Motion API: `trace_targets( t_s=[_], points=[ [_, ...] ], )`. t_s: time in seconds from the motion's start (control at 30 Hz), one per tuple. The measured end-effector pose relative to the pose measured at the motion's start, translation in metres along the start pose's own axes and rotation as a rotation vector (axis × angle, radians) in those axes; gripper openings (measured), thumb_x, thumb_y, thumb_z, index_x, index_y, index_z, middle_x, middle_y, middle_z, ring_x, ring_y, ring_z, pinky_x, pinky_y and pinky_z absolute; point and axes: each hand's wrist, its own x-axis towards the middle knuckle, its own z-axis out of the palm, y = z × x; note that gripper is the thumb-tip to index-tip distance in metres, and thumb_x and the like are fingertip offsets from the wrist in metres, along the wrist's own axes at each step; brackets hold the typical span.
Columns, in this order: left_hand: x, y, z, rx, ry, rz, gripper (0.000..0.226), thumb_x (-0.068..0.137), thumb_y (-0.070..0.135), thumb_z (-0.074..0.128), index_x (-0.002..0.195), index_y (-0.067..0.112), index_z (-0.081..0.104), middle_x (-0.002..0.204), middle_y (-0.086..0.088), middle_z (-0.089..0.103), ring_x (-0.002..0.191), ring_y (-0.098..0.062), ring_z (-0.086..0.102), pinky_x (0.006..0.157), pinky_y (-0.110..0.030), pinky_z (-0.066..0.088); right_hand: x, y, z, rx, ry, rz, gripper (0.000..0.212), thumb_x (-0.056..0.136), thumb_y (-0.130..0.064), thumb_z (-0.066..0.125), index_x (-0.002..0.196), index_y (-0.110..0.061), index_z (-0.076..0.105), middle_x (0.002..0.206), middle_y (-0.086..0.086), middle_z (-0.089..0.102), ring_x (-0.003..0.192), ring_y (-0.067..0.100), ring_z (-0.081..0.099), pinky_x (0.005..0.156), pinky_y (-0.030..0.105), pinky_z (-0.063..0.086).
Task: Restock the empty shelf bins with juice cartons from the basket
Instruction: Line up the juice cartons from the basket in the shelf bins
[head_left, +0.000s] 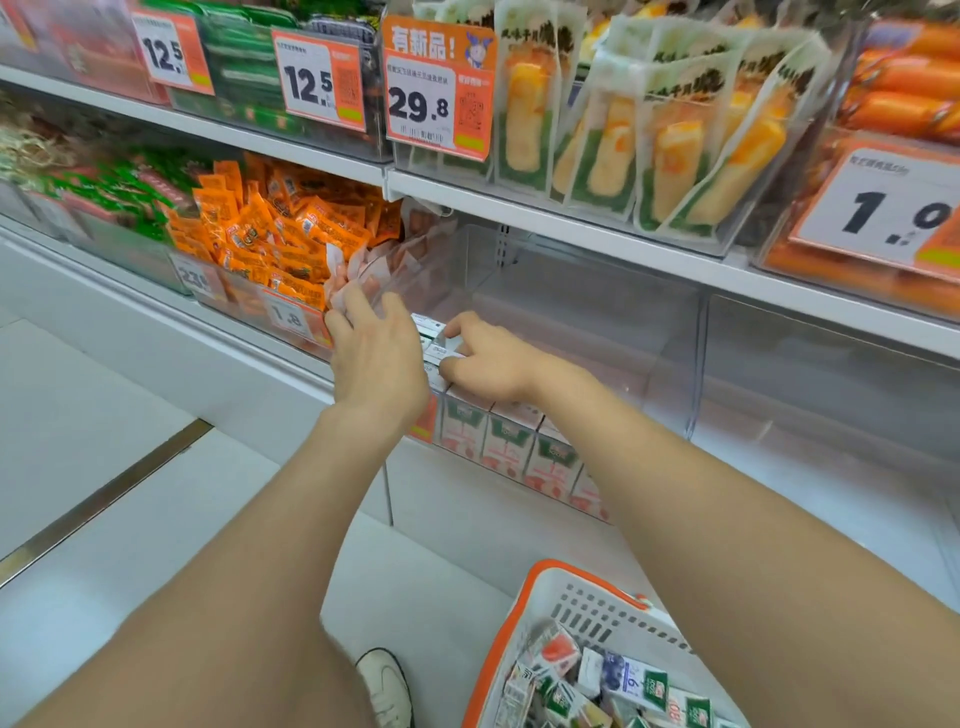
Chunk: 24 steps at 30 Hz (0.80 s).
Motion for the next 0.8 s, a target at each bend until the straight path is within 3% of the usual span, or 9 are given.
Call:
trace_targets(
  t_s=[0.13,0.2,0.27,0.33,0.4,0.47,0.57,0.63,0.8],
  points=[
    [-0.009,-0.004,-0.01,0.001,-0.019,0.018,0.057,0.08,0.002,0.076,0.13,0.004,0.05,0.155,-0.026,0.029,0.145,-0.046,0.027,0.11,-0.054,0.038,-0.02,0.0,0.005,-0.216,0.091,-0.029,0.057,0.096,-0.042,0.051,0.145,-0.013,0.042,0.123,0.017,0.065,0.106,0.038,0.062,0.086,0.043,0.054],
    [-0.022,0.005,-0.011,0.055,0.056,0.082,0.055,0.074,0.001,0.076,0.124,0.009,0.053,0.149,-0.024,0.035,0.142,-0.047,0.03,0.105,-0.057,0.039,-0.043,0.001,0.007,-0.231,0.225,-0.085,0.049,0.095,-0.033,0.053,0.137,-0.009,0.049,0.121,0.018,0.065,0.106,0.04,0.062,0.085,0.045,0.055],
    [-0.039,0.019,-0.011,0.068,0.17,0.209,0.049,0.069,-0.003,0.071,0.113,0.011,0.055,0.132,-0.021,0.044,0.124,-0.045,0.043,0.09,-0.052,0.041,-0.077,0.007,0.011,-0.218,0.395,-0.15,0.041,0.09,-0.022,0.053,0.129,-0.009,0.057,0.121,0.015,0.066,0.111,0.038,0.062,0.089,0.046,0.054],
    [-0.06,0.033,-0.013,-0.036,0.2,0.329,0.037,0.071,-0.006,0.066,0.102,0.013,0.056,0.114,-0.014,0.048,0.1,-0.04,0.051,0.071,-0.046,0.039,-0.122,0.015,0.016,-0.214,0.538,-0.204,0.031,0.085,-0.019,0.051,0.112,-0.014,0.065,0.107,0.009,0.07,0.1,0.034,0.064,0.081,0.044,0.054],
    [-0.084,0.047,-0.01,-0.131,0.068,0.408,0.028,0.078,-0.002,0.062,0.094,0.019,0.056,0.103,-0.007,0.055,0.088,-0.038,0.056,0.062,-0.043,0.043,-0.17,0.03,0.024,-0.221,0.576,-0.212,0.024,0.081,-0.022,0.046,0.093,-0.018,0.066,0.087,0.003,0.071,0.08,0.032,0.065,0.067,0.041,0.054],
    [-0.109,0.06,-0.004,-0.077,-0.161,0.529,0.022,0.084,0.008,0.063,0.089,0.027,0.055,0.093,0.001,0.062,0.09,-0.033,0.063,0.062,-0.038,0.046,-0.212,0.054,0.039,-0.235,0.483,-0.177,0.029,0.08,-0.028,0.039,0.083,-0.02,0.066,0.072,0.002,0.069,0.065,0.029,0.063,0.059,0.038,0.053],
    [-0.143,0.077,0.009,0.026,-0.731,0.781,0.021,0.088,0.021,0.078,0.1,0.023,0.062,0.08,0.01,0.053,0.081,-0.018,0.06,0.057,-0.029,0.04,-0.254,0.098,0.066,-0.287,0.226,-0.047,0.034,0.079,-0.032,0.032,0.078,-0.023,0.064,0.065,0.002,0.066,0.059,0.027,0.059,0.056,0.039,0.054],
    [-0.164,0.087,0.028,0.121,-1.044,0.849,0.031,0.089,0.026,0.083,0.113,0.019,0.065,0.084,0.011,0.051,0.077,-0.013,0.057,0.061,-0.028,0.046,-0.272,0.13,0.086,-0.293,0.091,0.07,0.034,0.079,-0.028,0.035,0.083,-0.024,0.068,0.071,0.002,0.07,0.067,0.028,0.062,0.06,0.039,0.055],
    [-0.21,0.107,0.104,0.278,-1.212,0.958,0.04,0.097,0.025,0.073,0.134,0.018,0.059,0.104,0.006,0.056,0.103,-0.021,0.056,0.078,-0.031,0.044,-0.299,0.201,0.134,-0.181,-0.165,0.239,0.032,0.092,-0.012,0.046,0.106,-0.016,0.075,0.099,0.007,0.075,0.091,0.027,0.067,0.079,0.041,0.058]
  ],
)
